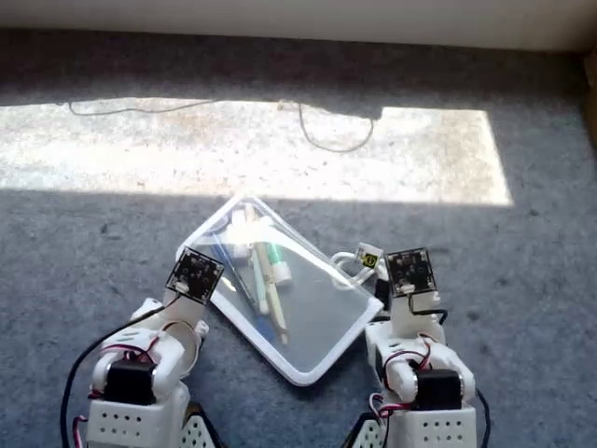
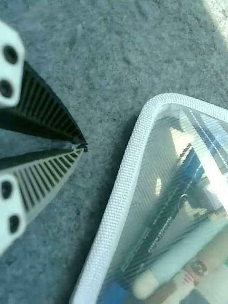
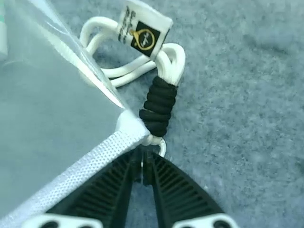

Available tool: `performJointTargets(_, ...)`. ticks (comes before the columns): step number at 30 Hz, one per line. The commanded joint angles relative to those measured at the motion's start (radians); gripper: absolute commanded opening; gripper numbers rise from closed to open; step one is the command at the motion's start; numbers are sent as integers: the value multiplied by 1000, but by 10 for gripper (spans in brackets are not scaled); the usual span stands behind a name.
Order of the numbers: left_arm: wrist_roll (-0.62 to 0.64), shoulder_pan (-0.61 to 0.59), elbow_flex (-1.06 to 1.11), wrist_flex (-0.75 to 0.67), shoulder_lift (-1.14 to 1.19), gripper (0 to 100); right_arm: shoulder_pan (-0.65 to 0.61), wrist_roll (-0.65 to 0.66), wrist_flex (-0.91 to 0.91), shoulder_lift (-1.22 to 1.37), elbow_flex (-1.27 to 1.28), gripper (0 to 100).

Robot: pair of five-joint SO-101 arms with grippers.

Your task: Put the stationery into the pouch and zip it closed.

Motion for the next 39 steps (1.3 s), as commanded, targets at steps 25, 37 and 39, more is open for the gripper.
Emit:
performJointTargets(25,-9,-13,56,-46,-2,14,10,-9,-53,-10,142,5)
performJointTargets(37,-9,-8,56,-46,-2,14,81,-137,-53,-10,142,5)
performJointTargets(39,-9,-8,56,-46,-2,14,82,-135,-53,-10,142,5)
